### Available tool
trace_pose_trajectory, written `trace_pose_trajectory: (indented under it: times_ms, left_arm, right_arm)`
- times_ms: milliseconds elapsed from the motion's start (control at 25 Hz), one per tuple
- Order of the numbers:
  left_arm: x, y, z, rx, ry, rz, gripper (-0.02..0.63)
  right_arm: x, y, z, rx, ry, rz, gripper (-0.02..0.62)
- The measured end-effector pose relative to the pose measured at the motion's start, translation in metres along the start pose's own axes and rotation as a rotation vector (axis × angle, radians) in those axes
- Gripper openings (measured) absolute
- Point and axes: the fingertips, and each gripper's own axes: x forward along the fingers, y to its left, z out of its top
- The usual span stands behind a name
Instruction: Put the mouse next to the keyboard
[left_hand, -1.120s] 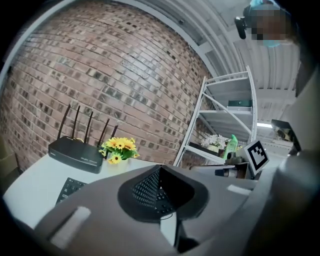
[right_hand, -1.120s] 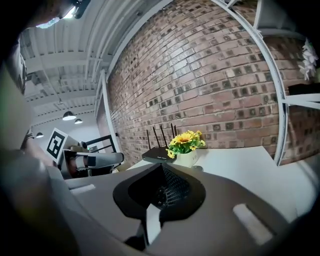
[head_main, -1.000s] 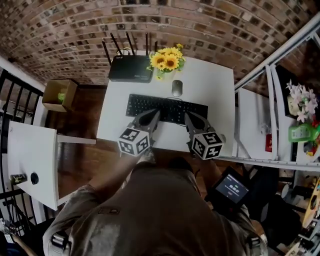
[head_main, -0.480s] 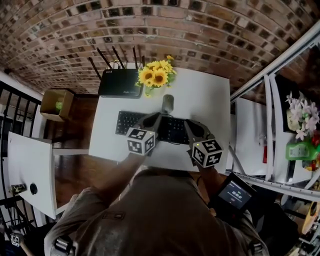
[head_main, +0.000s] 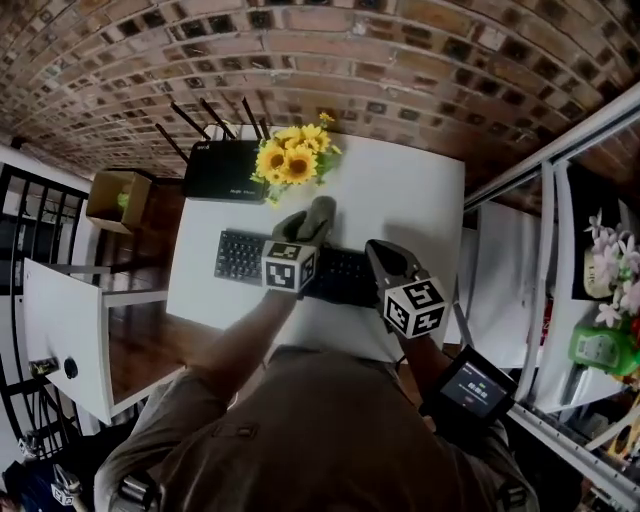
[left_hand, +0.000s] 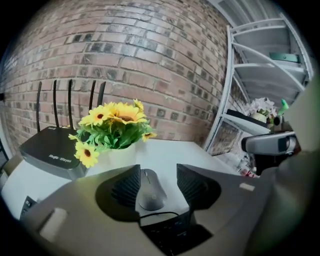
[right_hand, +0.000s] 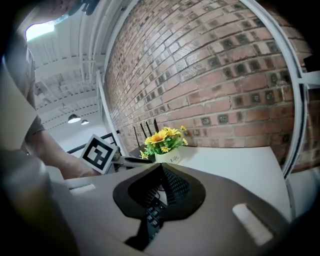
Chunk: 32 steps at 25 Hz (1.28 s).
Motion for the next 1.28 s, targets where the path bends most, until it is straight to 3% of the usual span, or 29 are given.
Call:
trace_pose_trajectory:
  times_ms: [200, 600, 1120, 1280]
  left_arm:
    - [0.029, 0.009, -0.001, 0.003, 0.074, 0.101, 0.242]
    - [0.069, 0.024, -0.025, -0.020, 0.218, 0.219, 0.331]
    - [0.086, 0.034, -0.042, -0.026, 0.329, 0.271, 0.327]
    - [0.086, 0.035, -0.043, -0.027, 0.339, 0.280, 0.291]
  right_arm:
    - [0.003, -0.011, -0.006, 0.027, 0.020, 0.037, 0.011]
    - [-0.001, -0.035, -0.006, 0.072, 0.030, 0.050, 0.011]
    - [0.004, -0.042, -0.012, 0.115, 0.040, 0.079, 0.011]
    - [0.005, -0.043, -0.012, 0.124, 0.036, 0.085, 0.011]
